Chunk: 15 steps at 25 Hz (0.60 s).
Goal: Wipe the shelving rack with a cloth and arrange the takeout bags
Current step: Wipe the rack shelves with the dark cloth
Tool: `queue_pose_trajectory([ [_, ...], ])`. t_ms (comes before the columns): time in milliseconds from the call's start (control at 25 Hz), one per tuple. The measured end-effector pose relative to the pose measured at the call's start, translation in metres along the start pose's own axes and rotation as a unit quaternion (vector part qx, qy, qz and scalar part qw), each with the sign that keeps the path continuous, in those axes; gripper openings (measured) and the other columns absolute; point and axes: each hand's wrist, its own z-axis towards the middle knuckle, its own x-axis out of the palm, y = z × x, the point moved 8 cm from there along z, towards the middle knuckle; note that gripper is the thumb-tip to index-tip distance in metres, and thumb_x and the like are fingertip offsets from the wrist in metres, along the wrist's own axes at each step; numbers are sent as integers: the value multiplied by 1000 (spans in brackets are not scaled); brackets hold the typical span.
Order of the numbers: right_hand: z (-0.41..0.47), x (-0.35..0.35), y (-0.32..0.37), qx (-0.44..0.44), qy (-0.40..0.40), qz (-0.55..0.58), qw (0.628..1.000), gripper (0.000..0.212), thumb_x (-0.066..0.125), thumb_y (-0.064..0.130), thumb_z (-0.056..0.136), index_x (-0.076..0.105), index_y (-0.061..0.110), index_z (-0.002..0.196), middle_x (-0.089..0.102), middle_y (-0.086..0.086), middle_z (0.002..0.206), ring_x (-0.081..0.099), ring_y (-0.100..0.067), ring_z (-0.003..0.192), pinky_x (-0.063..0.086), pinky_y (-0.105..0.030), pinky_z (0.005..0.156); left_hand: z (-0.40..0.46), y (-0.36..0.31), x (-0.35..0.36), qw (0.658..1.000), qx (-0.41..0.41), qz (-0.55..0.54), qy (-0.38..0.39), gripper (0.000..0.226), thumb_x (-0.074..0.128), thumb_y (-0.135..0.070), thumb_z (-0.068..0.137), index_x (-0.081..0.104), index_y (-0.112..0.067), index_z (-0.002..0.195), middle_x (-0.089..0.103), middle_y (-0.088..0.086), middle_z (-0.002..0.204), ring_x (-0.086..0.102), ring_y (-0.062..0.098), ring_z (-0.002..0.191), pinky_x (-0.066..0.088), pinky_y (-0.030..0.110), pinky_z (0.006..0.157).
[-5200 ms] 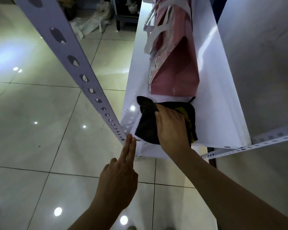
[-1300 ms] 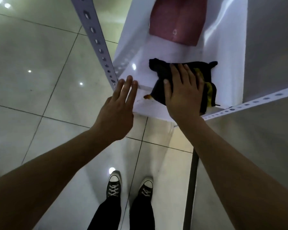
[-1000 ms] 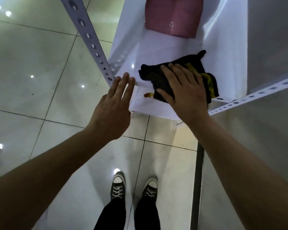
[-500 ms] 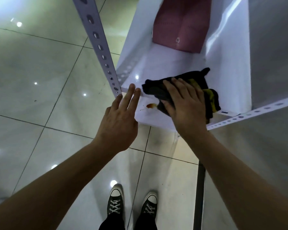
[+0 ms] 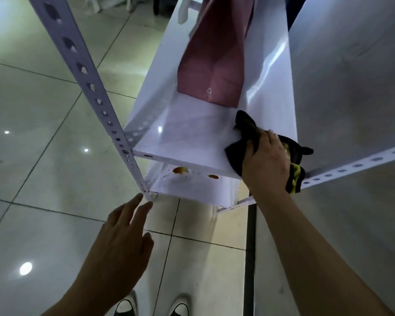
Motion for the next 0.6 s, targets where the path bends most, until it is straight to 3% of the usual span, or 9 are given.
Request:
queue_pose_trajectory([
  [160, 56, -2, 6, 61, 26, -2, 998, 45, 37, 28, 105, 45, 15, 147, 46, -10, 152, 37, -29, 144, 25, -48, 119, -1, 0, 3, 1000, -9, -7, 7, 63, 64, -24, 90, 38, -23, 148, 25, 0, 161, 31, 24, 141, 38, 38, 110],
  [360, 73, 2, 15, 3, 88, -14, 996, 52, 43, 27, 101, 39, 34, 152, 36, -13, 156, 26, -31, 149, 13, -54, 122, -3, 6, 9, 1000, -22, -3, 18, 58, 68, -20, 87, 49, -20, 142, 33, 5, 157, 41, 30, 135, 46, 41, 103],
  [480, 51, 2, 15, -46, 70, -36, 996, 54, 43, 19, 102, 39, 36, 153, 33, -15, 159, 25, -31, 150, 13, -55, 123, -5, 3, 18, 999, -25, -5, 36, 56, 82, -8, 71, 65, -12, 124, 53, 15, 143, 58, 41, 115, 57, 50, 83],
  [600, 26, 1, 15, -58, 62, -30, 996, 55, 42, 15, 101, 42, 36, 152, 33, -16, 159, 27, -32, 149, 11, -53, 124, -7, 0, 28, 999, -19, 13, 48, 55, 87, -7, 62, 71, -11, 115, 60, 18, 135, 65, 42, 104, 60, 48, 70],
])
